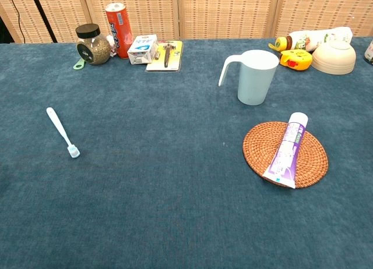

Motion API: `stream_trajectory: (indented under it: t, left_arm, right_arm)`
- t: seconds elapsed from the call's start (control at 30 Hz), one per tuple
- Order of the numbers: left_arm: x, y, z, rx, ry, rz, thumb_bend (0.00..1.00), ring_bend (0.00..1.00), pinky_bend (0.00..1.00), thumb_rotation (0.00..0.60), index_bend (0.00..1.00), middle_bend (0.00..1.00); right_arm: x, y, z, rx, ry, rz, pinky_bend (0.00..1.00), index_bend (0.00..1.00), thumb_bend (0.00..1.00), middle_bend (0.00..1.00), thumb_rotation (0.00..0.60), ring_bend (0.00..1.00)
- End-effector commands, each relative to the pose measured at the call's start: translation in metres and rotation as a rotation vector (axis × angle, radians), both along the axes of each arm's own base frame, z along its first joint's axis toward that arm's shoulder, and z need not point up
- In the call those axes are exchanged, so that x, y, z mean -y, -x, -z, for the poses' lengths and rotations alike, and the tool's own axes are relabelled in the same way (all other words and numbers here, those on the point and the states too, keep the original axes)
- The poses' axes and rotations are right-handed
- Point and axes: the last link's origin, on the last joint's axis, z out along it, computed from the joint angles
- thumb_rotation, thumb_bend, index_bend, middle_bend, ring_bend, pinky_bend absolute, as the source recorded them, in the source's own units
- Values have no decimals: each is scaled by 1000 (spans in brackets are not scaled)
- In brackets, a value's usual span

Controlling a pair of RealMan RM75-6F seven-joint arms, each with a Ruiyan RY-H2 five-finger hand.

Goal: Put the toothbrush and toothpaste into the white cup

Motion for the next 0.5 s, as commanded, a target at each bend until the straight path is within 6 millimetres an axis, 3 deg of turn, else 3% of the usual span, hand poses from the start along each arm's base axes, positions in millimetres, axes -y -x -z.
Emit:
stream_trajectory:
  t: [0.03,0.27,0.37,0.5]
  left_arm:
    - [0,0,0,0,2,0,8,0,0,600,0,0]
    - [3,1,-5,20,-15,-6,8,0,0,600,0,0]
    - [4,1,-6,22,-18,-2,8,0,0,600,0,0]
    - [6,-1,-3,18,-13,8,8,0,0,600,0,0]
  right_arm:
    - [0,0,0,-1,-1,1,0,0,0,0,600,0]
    - [6,-8,6,28,-74,-22,0,0,0,0,600,0]
    - [26,-23,7,86,-152,-78,0,0,0,0,600,0]
    - [67,-53,8,135,-240,-165,0,0,0,0,600,0]
